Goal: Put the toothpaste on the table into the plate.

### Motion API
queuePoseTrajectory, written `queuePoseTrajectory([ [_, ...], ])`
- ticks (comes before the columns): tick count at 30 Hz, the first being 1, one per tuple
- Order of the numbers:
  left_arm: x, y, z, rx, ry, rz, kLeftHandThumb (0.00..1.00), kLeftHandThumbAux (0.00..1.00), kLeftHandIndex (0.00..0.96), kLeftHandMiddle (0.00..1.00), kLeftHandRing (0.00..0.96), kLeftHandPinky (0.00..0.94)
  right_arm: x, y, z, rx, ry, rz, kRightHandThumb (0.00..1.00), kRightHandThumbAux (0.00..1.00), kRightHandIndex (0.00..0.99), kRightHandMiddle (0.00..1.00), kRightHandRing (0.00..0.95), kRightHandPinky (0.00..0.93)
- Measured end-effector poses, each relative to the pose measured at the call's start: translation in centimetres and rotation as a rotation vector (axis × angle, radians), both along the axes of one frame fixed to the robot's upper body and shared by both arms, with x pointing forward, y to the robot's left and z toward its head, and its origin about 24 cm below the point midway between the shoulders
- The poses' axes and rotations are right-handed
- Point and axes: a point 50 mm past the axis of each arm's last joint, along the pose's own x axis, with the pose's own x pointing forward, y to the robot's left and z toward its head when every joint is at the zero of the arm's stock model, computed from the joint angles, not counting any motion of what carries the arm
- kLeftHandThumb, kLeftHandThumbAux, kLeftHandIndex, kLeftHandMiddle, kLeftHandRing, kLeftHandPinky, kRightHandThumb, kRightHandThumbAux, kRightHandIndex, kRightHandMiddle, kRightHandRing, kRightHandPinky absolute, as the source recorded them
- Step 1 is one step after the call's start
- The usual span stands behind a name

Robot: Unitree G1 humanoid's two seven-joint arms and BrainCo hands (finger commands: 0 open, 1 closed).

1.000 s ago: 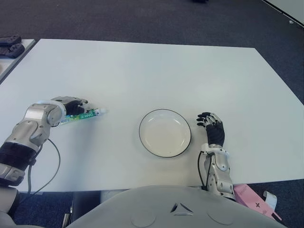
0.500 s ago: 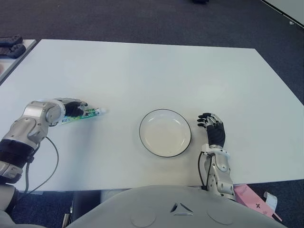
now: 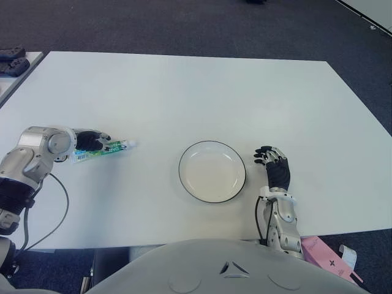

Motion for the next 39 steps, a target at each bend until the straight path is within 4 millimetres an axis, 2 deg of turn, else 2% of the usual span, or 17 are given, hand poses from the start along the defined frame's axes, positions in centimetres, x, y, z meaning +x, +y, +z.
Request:
queuePoseTrajectory([
  [12,-1.2,-0.4,0.3,-0.079,0.011,-0.012,0.543,0.173,0.000,0.001,0.000,0.000,-0.1,-0.1,0.1,0.002,0.009,-0.004,0.707,0.719,0.429,0.507,0.498,0.508],
  [24,-3.1,-2.2,0.2,-0.077,-0.021,-0.044,0.550,0.180,0.000,0.000,0.000,0.000,-0.5,-0.1,0.1,0.002,0.013,-0.009,0.705,0.719,0.429,0.505,0.492,0.503],
  [36,-4.3,-3.7,-2.0,0.005,-0.224,-0.085,0.518,0.171,0.000,0.000,0.000,0.013,-0.6,-0.1,0.0,0.001,0.018,-0.010,0.705,0.718,0.430,0.505,0.486,0.500],
  [39,-4.5,-4.2,-3.2,0.041,-0.299,-0.097,0.499,0.169,0.000,0.000,0.000,0.015,-0.7,-0.1,0.0,0.001,0.018,-0.009,0.706,0.718,0.431,0.504,0.485,0.499],
])
